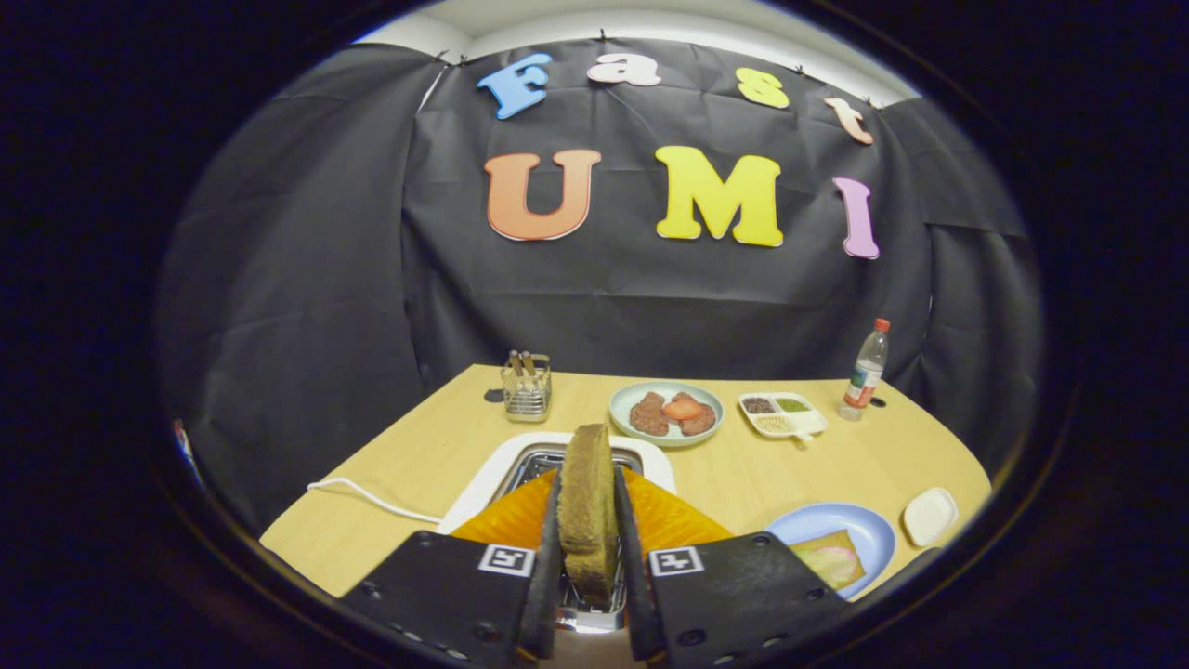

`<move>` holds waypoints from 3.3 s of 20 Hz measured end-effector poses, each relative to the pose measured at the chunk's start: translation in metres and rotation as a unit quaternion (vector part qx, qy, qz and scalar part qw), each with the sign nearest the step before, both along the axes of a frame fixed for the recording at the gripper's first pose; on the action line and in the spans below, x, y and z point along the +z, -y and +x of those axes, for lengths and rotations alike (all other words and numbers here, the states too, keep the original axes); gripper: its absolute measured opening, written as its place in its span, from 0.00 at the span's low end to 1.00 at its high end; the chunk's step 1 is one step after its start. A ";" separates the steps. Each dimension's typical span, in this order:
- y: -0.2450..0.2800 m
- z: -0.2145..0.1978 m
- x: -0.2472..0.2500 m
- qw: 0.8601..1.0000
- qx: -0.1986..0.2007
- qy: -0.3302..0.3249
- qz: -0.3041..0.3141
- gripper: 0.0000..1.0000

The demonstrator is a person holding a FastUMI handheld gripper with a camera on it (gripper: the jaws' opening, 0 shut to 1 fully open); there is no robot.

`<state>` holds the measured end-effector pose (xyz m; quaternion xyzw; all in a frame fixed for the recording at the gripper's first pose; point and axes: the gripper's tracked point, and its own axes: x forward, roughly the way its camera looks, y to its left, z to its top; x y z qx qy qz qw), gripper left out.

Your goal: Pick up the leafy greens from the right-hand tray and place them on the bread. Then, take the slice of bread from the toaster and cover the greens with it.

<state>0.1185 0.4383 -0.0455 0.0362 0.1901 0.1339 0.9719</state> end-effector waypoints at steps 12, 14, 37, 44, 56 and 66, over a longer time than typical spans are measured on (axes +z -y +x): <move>0.016 -0.024 0.102 0.991 0.029 0.094 0.088 0.04; 0.027 -0.029 0.115 0.989 0.031 0.104 0.105 0.05; 0.186 -0.007 -0.073 0.972 -0.056 -0.043 0.225 0.04; 0.225 0.001 -0.105 0.971 -0.090 -0.055 0.214 0.11; 0.265 0.003 -0.138 0.971 -0.118 -0.081 0.191 0.74; 0.305 -0.037 -0.007 0.984 -0.116 0.106 0.081 0.96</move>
